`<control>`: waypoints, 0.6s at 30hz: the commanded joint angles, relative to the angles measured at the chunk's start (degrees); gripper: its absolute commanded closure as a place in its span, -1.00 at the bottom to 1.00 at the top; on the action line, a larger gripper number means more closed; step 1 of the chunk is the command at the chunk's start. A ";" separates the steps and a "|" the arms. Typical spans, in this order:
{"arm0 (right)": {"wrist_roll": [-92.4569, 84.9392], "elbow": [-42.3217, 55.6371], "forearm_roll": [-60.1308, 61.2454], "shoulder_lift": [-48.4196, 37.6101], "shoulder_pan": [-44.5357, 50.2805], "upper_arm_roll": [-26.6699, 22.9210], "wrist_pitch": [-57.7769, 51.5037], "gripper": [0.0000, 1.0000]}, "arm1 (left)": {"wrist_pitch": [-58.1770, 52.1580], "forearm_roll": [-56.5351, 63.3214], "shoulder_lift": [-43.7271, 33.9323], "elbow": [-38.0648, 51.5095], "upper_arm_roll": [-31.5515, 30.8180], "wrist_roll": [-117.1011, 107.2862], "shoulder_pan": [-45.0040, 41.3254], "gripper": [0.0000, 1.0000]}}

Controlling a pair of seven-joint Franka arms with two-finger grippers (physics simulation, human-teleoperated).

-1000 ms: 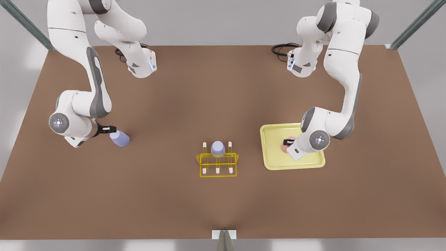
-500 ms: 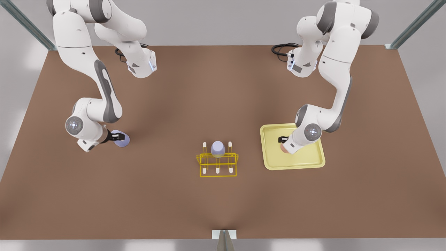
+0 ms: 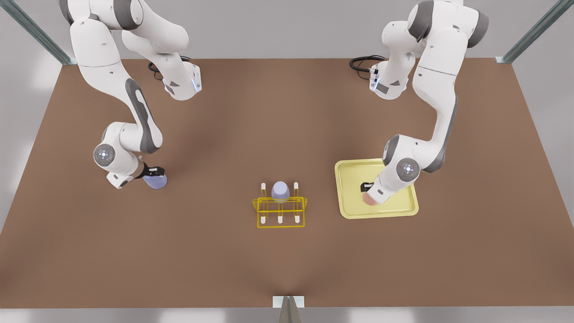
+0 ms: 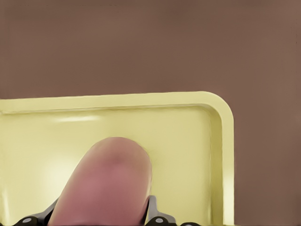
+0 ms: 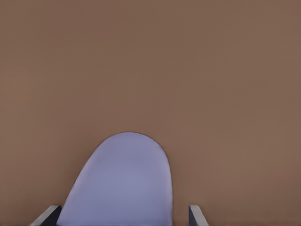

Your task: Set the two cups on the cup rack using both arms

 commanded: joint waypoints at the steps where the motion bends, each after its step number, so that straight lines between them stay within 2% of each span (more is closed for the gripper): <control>1: -1.02 -0.51 0.10 -0.08 0.00 0.00 2.72 -1.00 | -14.72 -0.50 -0.13 4.06 -0.47 -5.01 0.00 -0.50; 3: -1.02 -0.78 0.10 -0.08 -0.27 0.00 2.72 -1.00 | -15.51 -0.76 0.40 8.88 -0.73 -9.13 -0.18 -0.50; 6: -1.02 -0.78 0.10 -0.08 -0.35 0.00 2.63 -0.99 | -16.66 -4.28 7.95 23.82 -3.11 -19.85 -0.97 -0.50; 7: -1.02 -0.78 0.10 -0.08 -0.35 0.00 2.63 -0.94 | -16.66 -4.45 10.15 28.21 -4.15 -22.58 -1.32 -0.49; 10: -0.84 -0.78 0.10 0.01 -0.18 0.08 2.54 -0.88 | -16.40 -7.79 12.35 33.06 -4.86 -28.47 -3.08 -0.49; 14: -0.76 -0.51 0.10 0.53 0.08 0.08 2.72 -0.88 | -14.99 -8.67 19.64 48.00 -4.78 -37.53 -5.89 -0.49; 16: -0.76 -0.60 0.19 0.80 0.00 0.08 2.72 -0.83 | -7.35 -9.81 22.28 49.59 -6.35 -40.25 -5.98 -0.49; 18: -0.76 -0.51 0.19 0.71 -0.09 0.08 2.63 -0.73 | -6.20 -9.90 22.37 49.59 -8.82 -40.52 -6.07 -0.49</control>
